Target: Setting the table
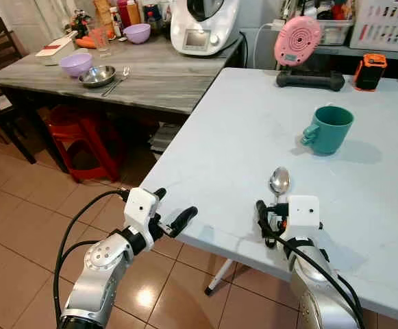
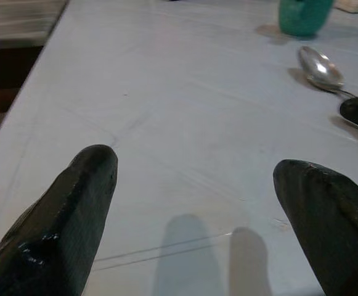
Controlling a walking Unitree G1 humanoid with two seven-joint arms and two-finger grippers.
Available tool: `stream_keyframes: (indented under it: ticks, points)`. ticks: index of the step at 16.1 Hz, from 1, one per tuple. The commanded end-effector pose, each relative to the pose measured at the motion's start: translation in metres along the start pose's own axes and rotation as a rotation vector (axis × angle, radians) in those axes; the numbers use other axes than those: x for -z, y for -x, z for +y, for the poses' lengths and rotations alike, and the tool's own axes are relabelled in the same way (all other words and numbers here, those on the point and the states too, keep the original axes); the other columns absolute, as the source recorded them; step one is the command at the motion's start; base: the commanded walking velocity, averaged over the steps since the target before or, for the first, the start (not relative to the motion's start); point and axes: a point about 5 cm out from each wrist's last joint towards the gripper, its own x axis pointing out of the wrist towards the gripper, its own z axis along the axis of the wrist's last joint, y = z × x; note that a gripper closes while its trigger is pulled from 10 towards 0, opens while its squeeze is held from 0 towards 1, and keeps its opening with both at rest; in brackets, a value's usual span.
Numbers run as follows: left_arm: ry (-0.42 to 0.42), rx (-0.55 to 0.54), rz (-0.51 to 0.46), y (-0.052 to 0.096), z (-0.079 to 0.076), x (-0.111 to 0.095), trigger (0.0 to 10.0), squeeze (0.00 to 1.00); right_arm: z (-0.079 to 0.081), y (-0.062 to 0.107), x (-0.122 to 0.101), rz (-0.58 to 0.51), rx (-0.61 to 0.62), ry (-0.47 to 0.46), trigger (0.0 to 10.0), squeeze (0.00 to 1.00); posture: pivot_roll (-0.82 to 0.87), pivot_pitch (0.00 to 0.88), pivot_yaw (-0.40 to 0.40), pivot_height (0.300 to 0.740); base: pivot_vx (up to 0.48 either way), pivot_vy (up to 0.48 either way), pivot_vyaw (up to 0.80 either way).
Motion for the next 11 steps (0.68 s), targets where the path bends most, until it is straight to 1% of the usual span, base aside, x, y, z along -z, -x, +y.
stream_keyframes:
  ticks: [1, 2, 3, 4, 5, 6, 8, 10, 11]
  points:
    - [-0.003, 0.012, 0.014, 0.002, 0.002, 0.001, 10.0, 0.00, 0.002, 0.000, -0.001, 0.012, 0.010, -0.009, 10.0, 0.00, -0.04, 0.000, 0.082, 0.740, 0.000, 0.000, 0.00]
    - [0.009, 0.059, 0.022, 0.001, 0.001, 0.001, 10.0, 0.00, 0.000, -0.004, -0.003, 0.021, 0.034, 0.011, 10.0, 0.00, -0.04, 0.000, 0.082, 0.740, 0.000, 0.000, 0.00]
    - [0.008, 0.087, 0.017, 0.001, -0.001, 0.000, 10.0, 0.00, 0.000, -0.006, -0.006, 0.015, 0.037, 0.005, 10.0, 0.00, -0.04, 0.000, 0.082, 0.740, 0.000, 0.000, 0.00]
    - [0.016, 0.124, 0.013, 0.001, -0.002, -0.002, 10.0, 0.00, 0.000, -0.009, -0.011, 0.004, 0.038, 0.019, 10.0, 0.00, -0.04, 0.000, 0.082, 0.740, 0.000, 0.000, 0.00]
    - [0.018, 0.142, 0.014, 0.001, -0.002, -0.003, 10.0, 0.00, 0.000, -0.012, -0.014, 0.002, 0.039, 0.022, 10.0, 0.00, -0.04, 0.000, 0.082, 0.740, 0.000, 0.000, 0.00]
    - [0.009, 0.161, 0.017, 0.000, -0.002, -0.004, 10.0, 0.00, 0.000, -0.016, -0.017, 0.000, 0.043, 0.026, 10.0, 0.00, -0.06, 0.000, 0.100, 0.740, 0.000, 0.000, 0.00]
    - [-0.018, 0.185, 0.026, 0.000, -0.002, -0.004, 10.0, 0.00, 0.003, -0.021, -0.019, 0.008, 0.047, 0.026, 10.0, 0.00, -0.06, 0.000, 0.100, 0.740, 0.000, 0.000, 0.00]
    - [-0.028, 0.174, 0.024, 0.000, -0.001, -0.004, 10.0, 0.00, 0.008, -0.025, -0.015, 0.057, 0.039, -0.006, 10.0, 0.00, -0.06, 0.000, 0.100, 0.740, 0.000, 0.000, 0.00]
    - [-0.028, 0.172, 0.024, -0.001, 0.000, -0.004, 10.0, 0.00, 0.010, -0.026, -0.014, 0.072, 0.034, -0.014, 10.0, 0.00, -0.05, 0.000, 0.088, 0.740, 0.000, 0.000, 0.00]
